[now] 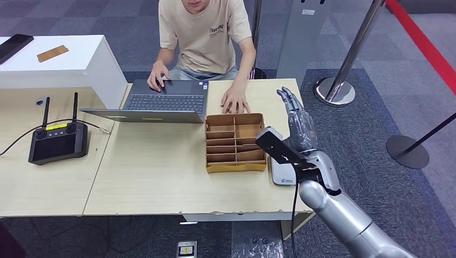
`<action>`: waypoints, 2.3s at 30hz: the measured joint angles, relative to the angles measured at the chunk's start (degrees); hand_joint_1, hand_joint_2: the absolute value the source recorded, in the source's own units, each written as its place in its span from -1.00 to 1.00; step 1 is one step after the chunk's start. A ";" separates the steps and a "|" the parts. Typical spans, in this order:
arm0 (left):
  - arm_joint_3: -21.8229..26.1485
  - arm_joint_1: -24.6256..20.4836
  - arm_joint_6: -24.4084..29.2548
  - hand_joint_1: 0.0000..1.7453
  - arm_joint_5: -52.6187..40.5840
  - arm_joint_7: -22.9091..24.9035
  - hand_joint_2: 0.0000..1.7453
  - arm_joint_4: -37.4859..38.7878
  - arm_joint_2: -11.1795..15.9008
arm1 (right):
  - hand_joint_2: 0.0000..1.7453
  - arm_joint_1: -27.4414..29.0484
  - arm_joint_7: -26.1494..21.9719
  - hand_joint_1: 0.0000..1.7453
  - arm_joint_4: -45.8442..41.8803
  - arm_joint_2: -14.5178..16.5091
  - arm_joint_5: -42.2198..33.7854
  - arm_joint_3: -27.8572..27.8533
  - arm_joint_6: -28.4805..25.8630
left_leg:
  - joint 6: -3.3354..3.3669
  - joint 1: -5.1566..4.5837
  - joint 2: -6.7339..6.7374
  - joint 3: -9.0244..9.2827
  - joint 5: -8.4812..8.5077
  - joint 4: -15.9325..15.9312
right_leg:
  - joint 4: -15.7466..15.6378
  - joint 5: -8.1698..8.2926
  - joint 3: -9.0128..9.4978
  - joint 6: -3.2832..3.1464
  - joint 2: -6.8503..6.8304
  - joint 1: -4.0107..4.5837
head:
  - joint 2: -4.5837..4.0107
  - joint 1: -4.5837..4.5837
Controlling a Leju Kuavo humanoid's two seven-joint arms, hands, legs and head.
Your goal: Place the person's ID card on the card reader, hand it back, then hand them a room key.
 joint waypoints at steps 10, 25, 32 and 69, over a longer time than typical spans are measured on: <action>0.09 0.00 0.04 -1.00 -0.01 0.69 -1.00 0.00 -0.10 | 1.00 1.55 0.28 -1.00 1.93 0.53 1.77 -0.01 -0.24 | 0.00 0.00 0.00 -0.02 0.00 0.00 | 0.00 0.00 0.00 0.00 0.00 0.00 | -0.01 0.01; 0.09 -0.07 -0.44 -1.00 -0.42 0.70 -1.00 0.00 -0.25 | 1.00 1.04 -2.74 -1.00 11.46 4.90 -1.93 1.35 -0.90 | 0.00 0.00 -0.01 -0.06 0.00 -0.01 | 0.00 0.00 -0.03 0.00 0.00 0.00 | -0.01 0.01; 0.09 -0.07 -0.17 -1.00 -0.42 0.75 -1.00 0.00 -0.43 | 1.00 0.65 -8.07 -1.00 16.48 6.19 -12.18 1.41 -0.79 | 0.00 0.00 -0.01 -0.06 0.00 -0.01 | 0.00 0.00 -0.04 0.00 0.00 0.00 | -0.01 0.00; 0.09 -0.05 -0.36 -1.00 -1.03 1.08 -1.00 0.00 -0.52 | 1.00 0.20 -4.24 -1.00 26.01 8.44 1.61 0.97 -7.08 | 0.00 0.00 0.00 -0.07 0.00 0.00 | 0.00 0.00 -0.06 0.00 0.00 0.00 | 0.00 0.00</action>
